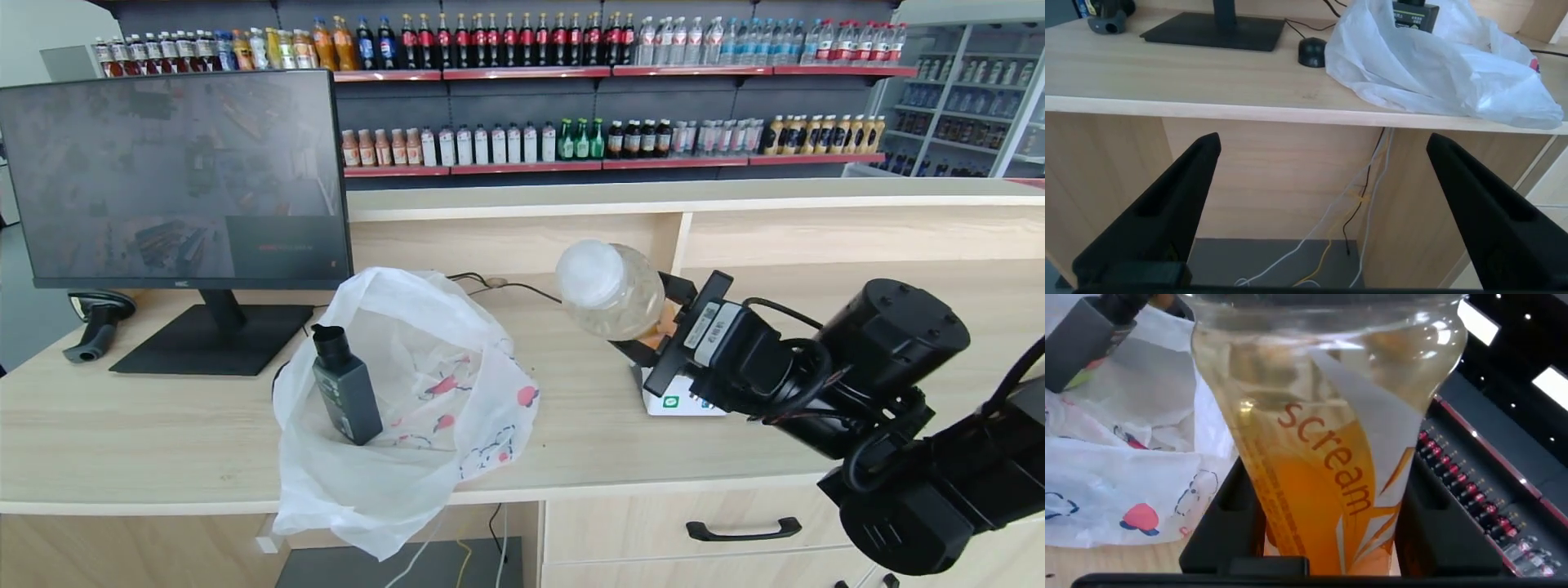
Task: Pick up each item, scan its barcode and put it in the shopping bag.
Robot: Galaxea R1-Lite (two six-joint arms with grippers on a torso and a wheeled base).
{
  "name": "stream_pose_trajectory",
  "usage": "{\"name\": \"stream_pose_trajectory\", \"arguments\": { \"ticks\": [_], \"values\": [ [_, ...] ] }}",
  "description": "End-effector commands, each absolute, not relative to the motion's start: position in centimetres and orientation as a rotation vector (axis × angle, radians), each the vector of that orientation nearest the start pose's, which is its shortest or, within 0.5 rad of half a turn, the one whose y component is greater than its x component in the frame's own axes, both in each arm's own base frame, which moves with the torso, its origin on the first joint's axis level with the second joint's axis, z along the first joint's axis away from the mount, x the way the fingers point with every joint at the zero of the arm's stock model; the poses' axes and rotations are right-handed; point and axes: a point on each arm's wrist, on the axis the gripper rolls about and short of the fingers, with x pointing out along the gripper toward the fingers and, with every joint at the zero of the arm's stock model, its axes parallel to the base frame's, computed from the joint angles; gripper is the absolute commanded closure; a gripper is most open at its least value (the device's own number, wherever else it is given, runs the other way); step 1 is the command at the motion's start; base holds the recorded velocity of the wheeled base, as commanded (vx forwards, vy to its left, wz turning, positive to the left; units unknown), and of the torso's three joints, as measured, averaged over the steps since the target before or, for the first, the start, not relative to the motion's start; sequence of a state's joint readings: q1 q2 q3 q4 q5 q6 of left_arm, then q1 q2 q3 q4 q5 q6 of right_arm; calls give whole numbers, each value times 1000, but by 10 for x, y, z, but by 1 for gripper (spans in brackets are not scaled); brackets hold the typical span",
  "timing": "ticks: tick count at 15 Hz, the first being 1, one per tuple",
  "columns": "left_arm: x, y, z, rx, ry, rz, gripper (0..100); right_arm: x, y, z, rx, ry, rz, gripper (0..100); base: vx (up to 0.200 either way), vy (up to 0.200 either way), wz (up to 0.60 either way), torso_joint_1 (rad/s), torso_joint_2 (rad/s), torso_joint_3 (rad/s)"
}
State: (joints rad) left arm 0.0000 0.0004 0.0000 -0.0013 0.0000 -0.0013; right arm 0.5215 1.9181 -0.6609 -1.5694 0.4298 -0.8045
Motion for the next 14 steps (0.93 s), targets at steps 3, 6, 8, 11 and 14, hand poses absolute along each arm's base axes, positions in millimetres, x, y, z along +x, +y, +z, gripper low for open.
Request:
{"name": "stream_pose_trajectory", "arguments": {
  "ticks": [3,6,8,11,14],
  "values": [
    [-23,0,76,-2,-2,0,0,302,140,152,-801,-629,715,100,0,0,0,0,0,0],
    [-23,0,76,-2,-2,0,0,320,124,152,-833,-648,700,100,0,0,0,0,0,0],
    [-23,0,76,-2,-2,0,0,327,118,143,-860,-642,717,100,0,0,0,0,0,0],
    [-23,0,76,-2,-2,0,0,334,115,135,-886,-648,739,100,0,0,0,0,0,0],
    [-23,0,76,-2,-2,0,0,337,113,138,-892,-663,728,100,0,0,0,0,0,0]
  ]
}}
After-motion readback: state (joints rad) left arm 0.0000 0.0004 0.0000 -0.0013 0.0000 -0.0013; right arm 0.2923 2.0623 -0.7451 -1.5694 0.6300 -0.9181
